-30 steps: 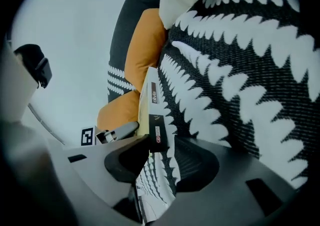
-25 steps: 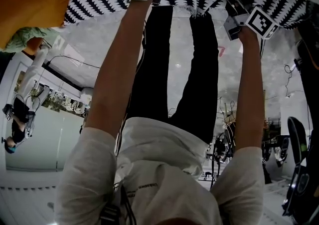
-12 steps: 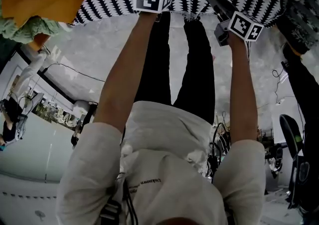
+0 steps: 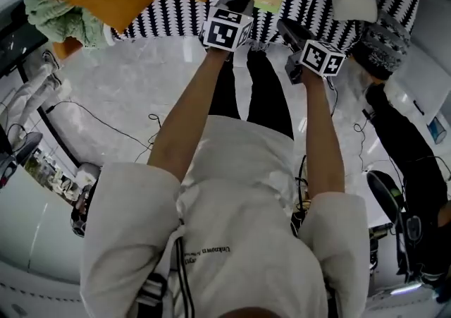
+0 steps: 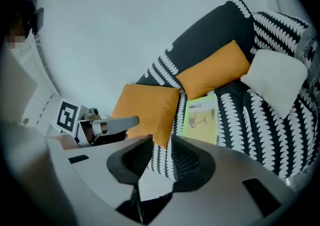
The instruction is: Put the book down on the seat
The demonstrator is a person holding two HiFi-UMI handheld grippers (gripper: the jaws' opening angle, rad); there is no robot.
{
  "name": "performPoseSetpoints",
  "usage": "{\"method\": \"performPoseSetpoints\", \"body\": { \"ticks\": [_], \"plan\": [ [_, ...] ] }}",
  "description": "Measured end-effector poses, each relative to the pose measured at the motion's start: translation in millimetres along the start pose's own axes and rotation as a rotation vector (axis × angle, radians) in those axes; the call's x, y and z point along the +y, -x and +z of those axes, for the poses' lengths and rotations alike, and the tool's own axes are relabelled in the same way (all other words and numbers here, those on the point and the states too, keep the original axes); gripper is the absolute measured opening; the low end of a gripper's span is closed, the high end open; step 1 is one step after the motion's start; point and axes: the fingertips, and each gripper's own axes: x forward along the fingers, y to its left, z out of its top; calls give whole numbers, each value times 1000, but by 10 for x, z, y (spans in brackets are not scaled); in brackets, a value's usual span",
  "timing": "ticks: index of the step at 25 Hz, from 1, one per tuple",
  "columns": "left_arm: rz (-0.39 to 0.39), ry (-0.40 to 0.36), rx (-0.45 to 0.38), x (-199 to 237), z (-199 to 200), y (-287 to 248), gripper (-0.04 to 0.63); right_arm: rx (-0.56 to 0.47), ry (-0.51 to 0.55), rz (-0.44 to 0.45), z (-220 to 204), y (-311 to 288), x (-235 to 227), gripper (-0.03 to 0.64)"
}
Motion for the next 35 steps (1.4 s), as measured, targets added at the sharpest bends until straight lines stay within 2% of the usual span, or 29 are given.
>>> {"method": "performPoseSetpoints", "body": {
  "ticks": [4, 10, 17, 21, 24, 28, 35],
  "plan": [
    [3, 14, -52, -164, 160, 360, 8, -36, 33, -29, 94, 196, 288, 110],
    [22, 27, -107, -393, 200, 852, 8, -112, 107, -168, 158, 439, 452, 110],
    [-8, -100, -121, -743, 230, 1310, 8, -149, 261, -273, 77, 702, 698, 109],
    [-34, -72, -164, -861, 314, 1372, 8, -125, 355, -266, 114, 688, 726, 101],
    [-38, -73, -186, -892, 355, 1386, 8, -132, 375, -271, 140, 674, 715, 86],
    [-43, -56, -214, -910, 298, 1449, 8, -85, 441, -260, 61, 642, 759, 59],
    [-44, -34, -227, -1037, 238, 1398, 8, -101, 480, -241, 124, 832, 824, 8]
  ]
}}
